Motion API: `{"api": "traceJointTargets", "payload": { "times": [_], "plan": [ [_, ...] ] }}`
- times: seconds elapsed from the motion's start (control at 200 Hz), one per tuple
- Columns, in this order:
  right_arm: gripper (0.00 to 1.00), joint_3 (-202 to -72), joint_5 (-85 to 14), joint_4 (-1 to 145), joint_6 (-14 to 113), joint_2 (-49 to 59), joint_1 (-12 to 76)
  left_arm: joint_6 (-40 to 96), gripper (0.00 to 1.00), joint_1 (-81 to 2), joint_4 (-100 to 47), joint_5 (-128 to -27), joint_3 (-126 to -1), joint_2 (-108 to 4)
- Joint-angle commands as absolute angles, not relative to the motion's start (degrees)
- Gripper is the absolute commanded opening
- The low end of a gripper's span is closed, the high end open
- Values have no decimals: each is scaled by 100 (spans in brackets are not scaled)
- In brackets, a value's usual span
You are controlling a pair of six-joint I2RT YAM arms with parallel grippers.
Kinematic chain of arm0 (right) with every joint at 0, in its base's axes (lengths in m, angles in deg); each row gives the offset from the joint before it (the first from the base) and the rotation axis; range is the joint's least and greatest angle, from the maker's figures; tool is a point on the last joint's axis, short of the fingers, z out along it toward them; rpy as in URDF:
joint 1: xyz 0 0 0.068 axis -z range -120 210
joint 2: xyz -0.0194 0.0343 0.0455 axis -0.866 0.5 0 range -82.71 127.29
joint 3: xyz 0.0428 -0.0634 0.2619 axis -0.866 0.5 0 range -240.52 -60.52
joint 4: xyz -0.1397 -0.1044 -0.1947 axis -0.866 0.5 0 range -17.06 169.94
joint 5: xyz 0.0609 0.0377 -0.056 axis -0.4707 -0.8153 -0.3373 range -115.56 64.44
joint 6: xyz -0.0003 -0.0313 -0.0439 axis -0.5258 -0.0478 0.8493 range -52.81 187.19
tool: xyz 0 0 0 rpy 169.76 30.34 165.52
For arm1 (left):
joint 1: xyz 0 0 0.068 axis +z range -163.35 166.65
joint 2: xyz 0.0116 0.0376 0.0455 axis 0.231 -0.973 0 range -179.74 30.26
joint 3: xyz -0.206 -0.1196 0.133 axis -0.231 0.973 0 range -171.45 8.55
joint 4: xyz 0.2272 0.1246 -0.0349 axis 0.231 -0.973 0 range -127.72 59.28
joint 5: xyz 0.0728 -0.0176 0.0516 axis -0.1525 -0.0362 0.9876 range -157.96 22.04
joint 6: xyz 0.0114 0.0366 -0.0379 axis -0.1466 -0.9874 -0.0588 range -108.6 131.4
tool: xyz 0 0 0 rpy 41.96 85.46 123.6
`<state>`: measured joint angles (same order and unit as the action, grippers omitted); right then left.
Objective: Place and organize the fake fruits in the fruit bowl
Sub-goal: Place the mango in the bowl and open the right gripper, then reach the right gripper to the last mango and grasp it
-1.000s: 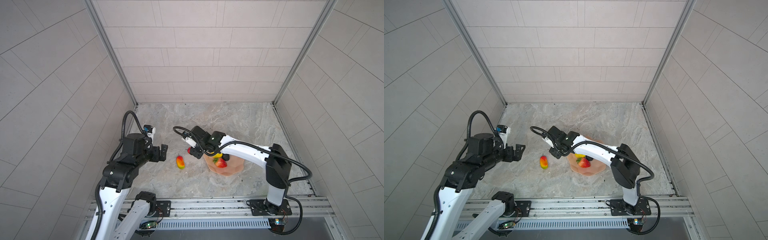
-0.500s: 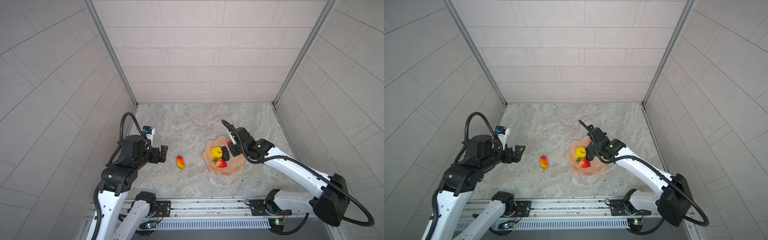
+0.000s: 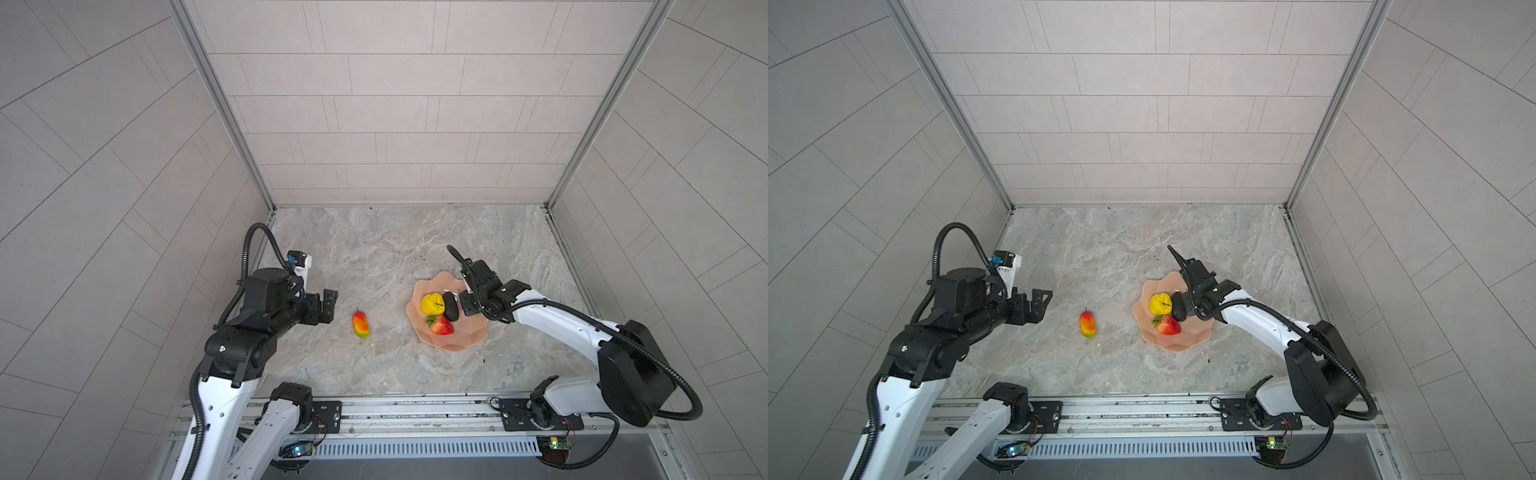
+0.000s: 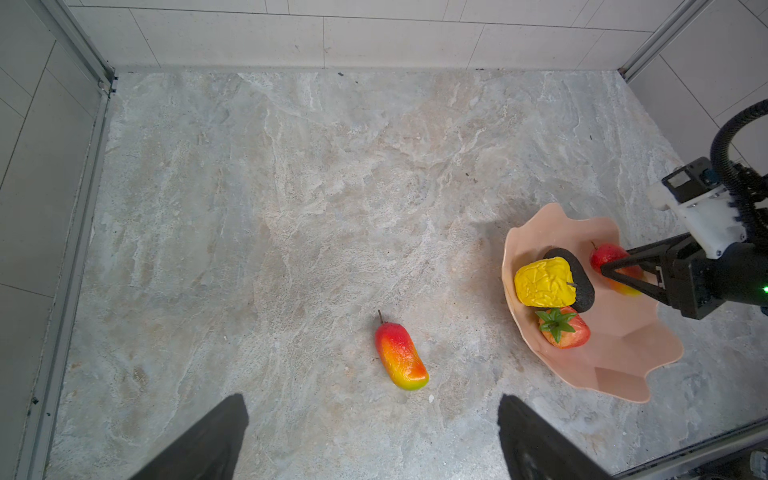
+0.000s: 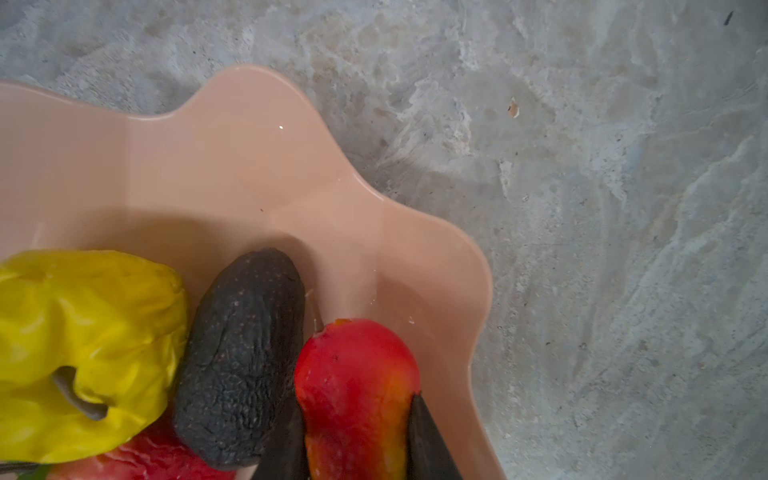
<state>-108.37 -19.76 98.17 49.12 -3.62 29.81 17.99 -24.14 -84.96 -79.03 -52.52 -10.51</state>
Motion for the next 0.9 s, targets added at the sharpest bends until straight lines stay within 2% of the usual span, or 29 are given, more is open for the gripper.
{"api": "traceJointTargets", "payload": {
  "times": [0.0, 0.2, 0.265, 0.44, 0.516, 0.611, 0.891],
  "plan": [
    [30, -10859, -1972, 9661, 4800, -377, 2996, 1791, 100, -2410, -8442, -7872, -5248, -1045],
    [54, -10949, -1940, 9932, 4919, -526, 2994, 1782, 100, -2413, -8451, -7862, -5271, -1109],
    [58, -11073, -1916, 10102, 4984, -639, 2985, 1790, 100, -2416, -8442, -7867, -5288, -1128],
    [87, -11734, -1921, 10673, 5415, -925, 2688, 1740, 100, -2411, -8475, -7855, -5365, -1217],
    [91, -12120, -2453, 10774, 5806, -872, 2440, 1707, 100, -2416, -8520, -7814, -5402, -1237],
    [99, -12656, -2412, 10827, 6173, -556, 1760, 1692, 100, -2413, -8556, -7774, -5418, -1228],
    [100, -14348, -2659, 10431, 6093, 1729, 516, 1663, 100, -2408, -8746, -7608, -5496, -1107]
  ]
}}
